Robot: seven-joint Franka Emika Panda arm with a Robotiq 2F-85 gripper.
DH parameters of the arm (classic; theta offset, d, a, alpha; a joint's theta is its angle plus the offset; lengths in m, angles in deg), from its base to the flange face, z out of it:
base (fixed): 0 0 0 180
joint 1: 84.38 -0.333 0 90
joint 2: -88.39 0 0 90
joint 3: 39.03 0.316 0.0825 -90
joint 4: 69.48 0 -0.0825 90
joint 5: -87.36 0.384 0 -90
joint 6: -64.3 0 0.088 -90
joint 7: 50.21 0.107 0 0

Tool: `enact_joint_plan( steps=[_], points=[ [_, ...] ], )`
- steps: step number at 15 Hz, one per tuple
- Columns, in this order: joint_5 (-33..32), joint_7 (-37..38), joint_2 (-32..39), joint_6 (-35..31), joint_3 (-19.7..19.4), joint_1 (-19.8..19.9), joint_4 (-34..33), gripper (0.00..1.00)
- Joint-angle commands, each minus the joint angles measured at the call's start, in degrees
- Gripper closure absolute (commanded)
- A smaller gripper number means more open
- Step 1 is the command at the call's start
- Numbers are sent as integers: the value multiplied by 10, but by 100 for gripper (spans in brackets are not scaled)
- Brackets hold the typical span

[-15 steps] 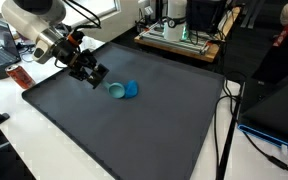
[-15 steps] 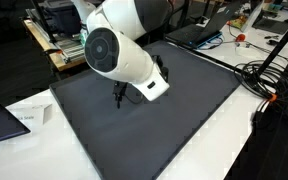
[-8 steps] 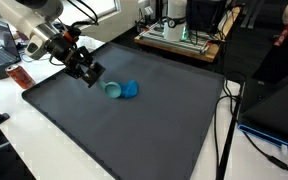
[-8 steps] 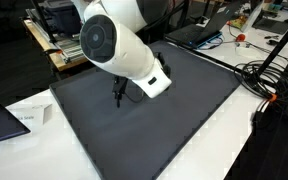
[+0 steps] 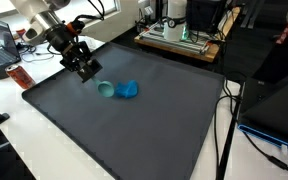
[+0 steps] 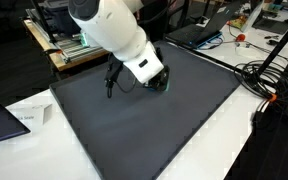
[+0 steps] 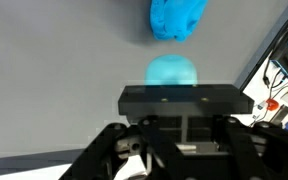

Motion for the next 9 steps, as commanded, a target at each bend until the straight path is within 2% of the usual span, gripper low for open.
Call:
enact_joint_plan(
  steps=[1, 5, 9],
  points=[
    [8, -2, -99, -66, -15, -15, 137, 78],
    [23, -20, -181, -121, -12, -28, 245, 78],
    [56, -47, -248, -159, -13, -44, 325, 78]
  ],
)
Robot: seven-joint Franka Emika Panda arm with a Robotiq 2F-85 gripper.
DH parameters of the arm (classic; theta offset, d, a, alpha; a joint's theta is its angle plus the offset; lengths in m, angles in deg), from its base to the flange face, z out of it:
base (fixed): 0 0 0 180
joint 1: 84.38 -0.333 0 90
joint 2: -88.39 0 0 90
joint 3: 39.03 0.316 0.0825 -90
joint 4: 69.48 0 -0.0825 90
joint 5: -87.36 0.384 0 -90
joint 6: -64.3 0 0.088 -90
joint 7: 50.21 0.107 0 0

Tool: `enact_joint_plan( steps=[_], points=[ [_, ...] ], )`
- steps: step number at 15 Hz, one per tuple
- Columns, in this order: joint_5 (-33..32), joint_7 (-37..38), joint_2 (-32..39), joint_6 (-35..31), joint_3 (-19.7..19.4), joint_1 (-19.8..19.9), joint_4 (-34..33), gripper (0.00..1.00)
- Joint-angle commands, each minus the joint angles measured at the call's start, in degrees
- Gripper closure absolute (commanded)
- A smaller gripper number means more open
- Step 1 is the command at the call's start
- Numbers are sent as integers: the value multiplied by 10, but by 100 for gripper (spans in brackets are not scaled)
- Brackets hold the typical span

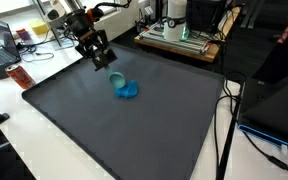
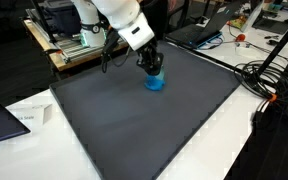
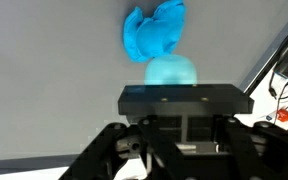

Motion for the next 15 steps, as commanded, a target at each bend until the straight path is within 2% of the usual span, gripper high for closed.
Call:
enact_joint_plan(
  steps=[1, 11, 15],
  points=[
    [50, -38, -88, -40, -11, -19, 104, 78],
    [130, -68, -252, -158, -53, -84, 286, 78],
    [138, -70, -316, -208, -66, -112, 350, 78]
  ],
)
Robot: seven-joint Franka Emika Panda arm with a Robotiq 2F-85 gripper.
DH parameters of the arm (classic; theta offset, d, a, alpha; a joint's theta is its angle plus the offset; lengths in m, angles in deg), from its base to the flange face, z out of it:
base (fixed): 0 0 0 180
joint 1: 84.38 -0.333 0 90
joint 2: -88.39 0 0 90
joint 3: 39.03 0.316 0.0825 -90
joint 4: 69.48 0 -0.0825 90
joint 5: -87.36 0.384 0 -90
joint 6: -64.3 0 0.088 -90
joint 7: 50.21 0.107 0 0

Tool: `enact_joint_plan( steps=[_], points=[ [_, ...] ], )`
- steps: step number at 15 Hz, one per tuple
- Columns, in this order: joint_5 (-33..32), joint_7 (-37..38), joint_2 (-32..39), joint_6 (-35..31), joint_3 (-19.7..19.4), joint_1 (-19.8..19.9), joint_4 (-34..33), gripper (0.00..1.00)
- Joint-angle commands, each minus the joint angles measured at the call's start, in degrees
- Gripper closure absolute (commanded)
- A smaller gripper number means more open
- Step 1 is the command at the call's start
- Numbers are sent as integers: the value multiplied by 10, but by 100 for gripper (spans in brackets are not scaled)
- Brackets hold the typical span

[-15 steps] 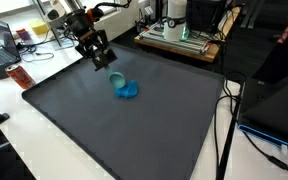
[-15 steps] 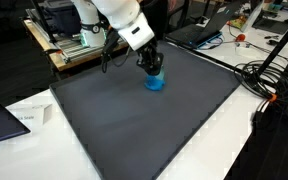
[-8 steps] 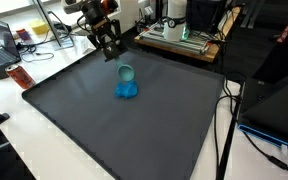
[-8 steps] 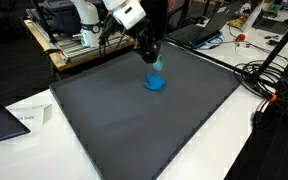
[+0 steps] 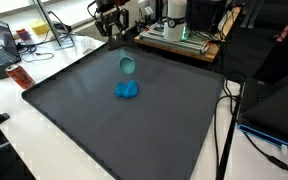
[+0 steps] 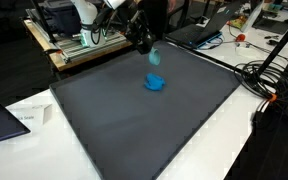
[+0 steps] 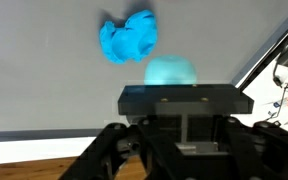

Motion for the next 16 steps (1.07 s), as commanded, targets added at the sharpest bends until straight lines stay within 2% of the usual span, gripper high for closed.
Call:
enact_joint_plan(
  steps=[1, 3, 4, 5, 8, 12, 13, 16],
  points=[
    [13, -7, -87, -44, -19, -32, 81, 78],
    [-12, 20, -120, -43, -23, -42, 111, 78],
    [-16, 8, -136, -18, -30, -47, 120, 78],
    [-11, 10, -82, -34, -35, -52, 81, 53],
    [-13, 11, -116, -30, -40, -60, 109, 53],
    [-13, 11, -120, -30, -41, -60, 112, 53],
    [-15, 11, -124, -40, -38, -61, 114, 78],
    [-13, 0, -154, -40, -43, -72, 118, 78]
  ],
)
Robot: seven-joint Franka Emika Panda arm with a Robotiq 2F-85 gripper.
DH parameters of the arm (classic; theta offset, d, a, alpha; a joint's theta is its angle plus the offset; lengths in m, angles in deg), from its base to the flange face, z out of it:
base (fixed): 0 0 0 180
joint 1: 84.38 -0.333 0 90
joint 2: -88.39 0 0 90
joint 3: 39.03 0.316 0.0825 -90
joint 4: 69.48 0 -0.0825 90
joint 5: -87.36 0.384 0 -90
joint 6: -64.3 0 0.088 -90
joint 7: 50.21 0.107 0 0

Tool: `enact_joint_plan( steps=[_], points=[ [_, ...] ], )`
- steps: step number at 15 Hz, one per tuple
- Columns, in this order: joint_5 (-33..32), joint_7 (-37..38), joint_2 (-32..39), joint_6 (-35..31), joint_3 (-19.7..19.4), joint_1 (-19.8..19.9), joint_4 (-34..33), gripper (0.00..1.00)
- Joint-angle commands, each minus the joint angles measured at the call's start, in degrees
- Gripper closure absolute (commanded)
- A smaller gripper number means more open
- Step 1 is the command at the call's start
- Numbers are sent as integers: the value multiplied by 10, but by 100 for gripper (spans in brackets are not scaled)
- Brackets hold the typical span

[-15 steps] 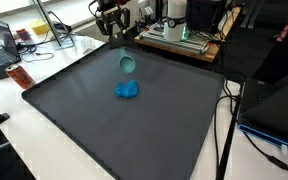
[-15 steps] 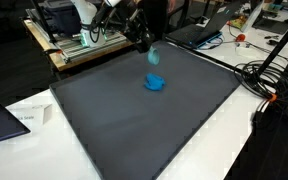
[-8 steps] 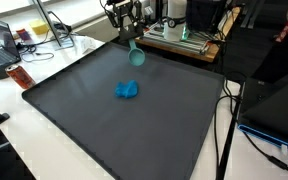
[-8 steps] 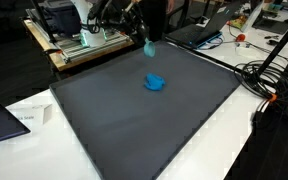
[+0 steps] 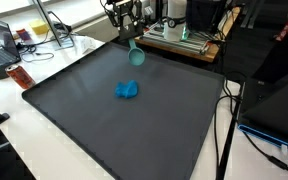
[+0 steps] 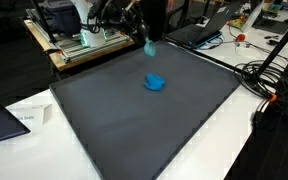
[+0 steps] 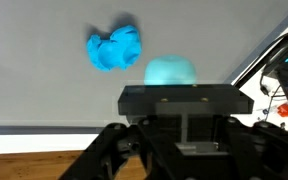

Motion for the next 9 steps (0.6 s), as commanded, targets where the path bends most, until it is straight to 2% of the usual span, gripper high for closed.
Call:
enact_joint_plan(
  steps=[1, 5, 9],
  points=[
    [-4, -9, -45, -5, -19, -25, 9, 78],
    [23, -32, -68, -19, -36, -47, 6, 78],
    [76, -67, -51, -62, -46, -81, 2, 78]
  ],
)
